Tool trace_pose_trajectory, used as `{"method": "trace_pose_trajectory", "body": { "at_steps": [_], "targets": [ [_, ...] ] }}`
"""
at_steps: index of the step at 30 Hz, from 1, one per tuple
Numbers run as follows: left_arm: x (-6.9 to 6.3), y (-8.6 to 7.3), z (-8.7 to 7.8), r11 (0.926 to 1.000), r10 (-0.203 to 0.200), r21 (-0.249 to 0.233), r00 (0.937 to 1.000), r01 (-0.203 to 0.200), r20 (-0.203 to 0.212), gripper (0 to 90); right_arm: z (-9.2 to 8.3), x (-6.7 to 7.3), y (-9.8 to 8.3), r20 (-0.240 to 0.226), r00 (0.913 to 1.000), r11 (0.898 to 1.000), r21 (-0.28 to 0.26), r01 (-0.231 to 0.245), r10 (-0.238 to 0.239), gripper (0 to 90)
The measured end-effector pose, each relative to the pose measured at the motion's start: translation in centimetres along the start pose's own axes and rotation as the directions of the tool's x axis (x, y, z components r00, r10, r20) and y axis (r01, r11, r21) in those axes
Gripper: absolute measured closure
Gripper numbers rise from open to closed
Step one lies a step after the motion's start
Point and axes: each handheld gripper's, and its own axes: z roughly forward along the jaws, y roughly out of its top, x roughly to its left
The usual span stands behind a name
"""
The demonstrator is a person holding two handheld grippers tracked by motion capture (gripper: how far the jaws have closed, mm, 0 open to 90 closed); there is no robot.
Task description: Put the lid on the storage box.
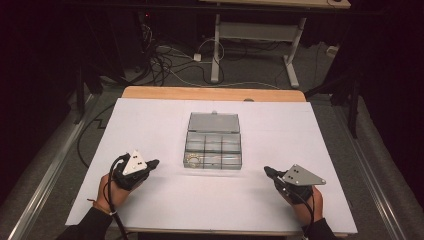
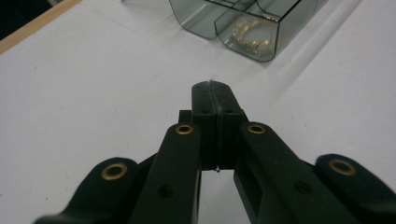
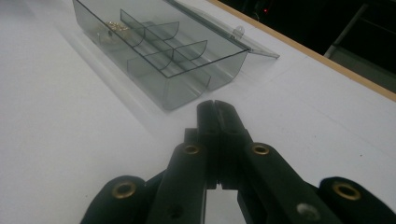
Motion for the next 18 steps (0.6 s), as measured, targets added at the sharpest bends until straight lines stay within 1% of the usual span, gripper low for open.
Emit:
{"method": "trace_pose_trajectory", "body": {
  "at_steps": [5, 6, 7, 8, 10, 12, 13, 15, 18],
  "targets": [
    [0.1, 1.1, 0.5, 0.9998, 0.021, 0.004, 0.9996, -0.021, 0.018, 87.2, 0.3, -0.5, 0.8, 0.003, 0.9999, 1.0, 0.0, 0.01, -0.01, 90.0],
    [0.1, 1.3, 0.5, 0.9999, 0.016, 0.003, 0.9995, -0.017, 0.026, 87.2, 0.4, -0.6, 1.0, -0.002, 0.9999, 1.0, 0.002, 0.011, -0.011, 90.0],
    [0.2, 1.5, 0.5, 0.9997, 0.025, -0.006, 0.9994, -0.025, 0.022, 87.2, 0.5, -0.7, 1.2, 0.001, 0.9999, 1.0, 0.004, 0.012, -0.012, 90.0],
    [0.2, 1.7, 0.6, 0.9998, 0.017, -0.007, 0.9995, -0.017, 0.026, 87.2, 0.6, -0.9, 1.4, 0.002, 0.9999, 1.0, 0.003, 0.013, -0.013, 90.0],
    [0.3, 2.1, 0.7, 0.9997, 0.018, -0.015, 0.9995, -0.017, 0.026, 87.2, 0.8, -1.2, 1.9, -0.007, 0.9999, 1.0, 0.003, 0.008, -0.008, 90.0],
    [0.4, 2.6, 0.8, 0.9993, 0.034, -0.014, 0.9994, -0.034, 0.011, 87.2, 1.1, -1.5, 2.4, -0.008, 0.9999, 1.0, -0.005, 0.009, -0.009, 90.0],
    [0.5, 2.8, 0.8, 0.9993, 0.034, -0.018, 0.9993, -0.034, 0.013, 87.2, 1.2, -1.6, 2.7, -0.02, 0.9997, 1.0, -0.014, 0.012, -0.012, 90.0],
    [0.6, 3.3, 0.7, 0.9991, 0.037, -0.023, 0.9993, -0.037, 0.007, 87.2, 1.5, -1.7, 3.2, -0.014, 0.9994, 0.999, -0.019, 0.031, -0.031, 90.0],
    [0.9, 3.8, 0.8, 0.9989, 0.04, -0.024, 0.9992, -0.04, 0.003, 87.2, 2.2, -2.0, 3.9, -0.018, 0.9993, 0.999, -0.018, 0.033, -0.033, 90.0]
  ]
}}
